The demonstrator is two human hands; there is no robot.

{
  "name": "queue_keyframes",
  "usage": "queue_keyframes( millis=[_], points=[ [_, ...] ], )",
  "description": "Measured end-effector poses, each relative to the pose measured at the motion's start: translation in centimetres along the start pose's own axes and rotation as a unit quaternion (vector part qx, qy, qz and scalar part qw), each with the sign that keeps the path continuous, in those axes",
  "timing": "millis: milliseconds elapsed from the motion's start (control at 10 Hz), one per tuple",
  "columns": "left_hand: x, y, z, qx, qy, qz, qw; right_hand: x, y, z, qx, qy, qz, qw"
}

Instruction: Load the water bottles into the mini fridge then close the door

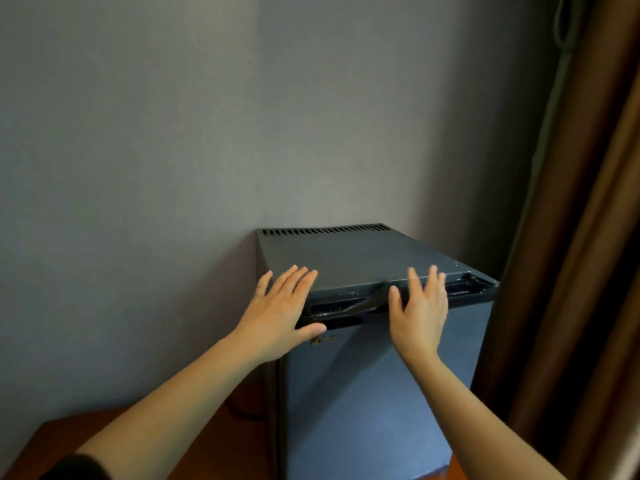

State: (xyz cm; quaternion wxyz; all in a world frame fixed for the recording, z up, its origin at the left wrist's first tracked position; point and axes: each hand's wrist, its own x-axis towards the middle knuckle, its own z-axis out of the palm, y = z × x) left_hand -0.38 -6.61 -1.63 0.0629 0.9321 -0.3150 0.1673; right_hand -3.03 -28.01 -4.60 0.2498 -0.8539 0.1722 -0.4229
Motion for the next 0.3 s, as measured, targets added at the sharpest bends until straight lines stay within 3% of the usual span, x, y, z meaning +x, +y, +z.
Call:
queue_keyframes(
  millis=[100,200,300],
  points=[
    [0.8,0.2,-1.9,-0.033,-0.034,0.028,0.999,1.1,-1.2,-0.1,-0.006,-0.018,-0.123,0.992],
    [2.8,-0.1,-4.5,-0.110,-0.058,0.014,0.992,3.8,-3.2,-0.8,-0.034,-0.105,-0.169,0.979],
    [4.9,-1.1,-6.6,-0.165,-0.094,-0.005,0.982,7.1,-4.8,-1.4,-0.009,-0.229,-0.138,0.964]
  ],
)
